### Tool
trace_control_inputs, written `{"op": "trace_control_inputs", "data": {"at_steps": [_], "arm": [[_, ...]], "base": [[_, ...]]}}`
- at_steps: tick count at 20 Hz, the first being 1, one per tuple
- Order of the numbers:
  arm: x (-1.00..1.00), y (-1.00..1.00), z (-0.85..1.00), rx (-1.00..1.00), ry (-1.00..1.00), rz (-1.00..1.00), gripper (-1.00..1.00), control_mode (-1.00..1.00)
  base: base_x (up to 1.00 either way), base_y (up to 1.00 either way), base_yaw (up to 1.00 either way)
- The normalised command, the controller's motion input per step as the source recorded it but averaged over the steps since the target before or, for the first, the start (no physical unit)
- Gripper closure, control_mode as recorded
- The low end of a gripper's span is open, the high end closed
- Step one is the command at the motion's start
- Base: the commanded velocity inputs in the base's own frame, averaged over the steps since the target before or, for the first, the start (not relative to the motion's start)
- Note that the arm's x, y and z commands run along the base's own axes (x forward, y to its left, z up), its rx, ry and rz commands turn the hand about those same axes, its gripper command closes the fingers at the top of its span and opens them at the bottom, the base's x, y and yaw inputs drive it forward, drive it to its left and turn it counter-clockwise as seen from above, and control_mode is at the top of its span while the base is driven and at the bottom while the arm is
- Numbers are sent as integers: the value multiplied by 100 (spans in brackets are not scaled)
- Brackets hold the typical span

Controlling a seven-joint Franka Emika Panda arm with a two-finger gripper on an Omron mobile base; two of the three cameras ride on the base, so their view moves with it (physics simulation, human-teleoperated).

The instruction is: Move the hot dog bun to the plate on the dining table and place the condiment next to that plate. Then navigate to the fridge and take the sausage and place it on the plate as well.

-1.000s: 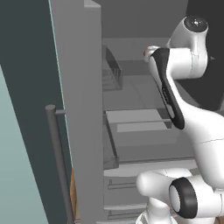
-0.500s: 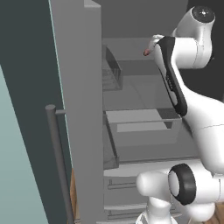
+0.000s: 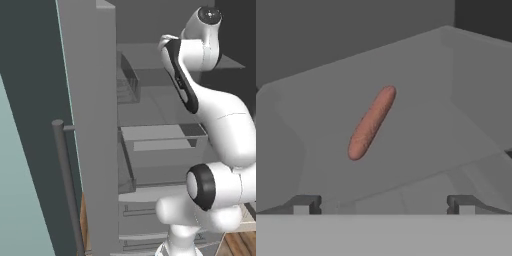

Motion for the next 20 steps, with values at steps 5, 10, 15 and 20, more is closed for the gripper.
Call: {"op": "trace_control_inputs", "data": {"at_steps": [5, 10, 15, 20], "arm": [[70, 0, -12, -2, 0, 0, -100, -100], [60, 0, -26, -4, 0, 0, -100, -100], [70, 0, -12, -2, 1, 0, -100, -100], [52, -2, -4, 0, 6, 0, -100, -100]], "base": [[0, 0, 0], [0, 0, 0], [0, 0, 0], [0, 0, 0]]}}
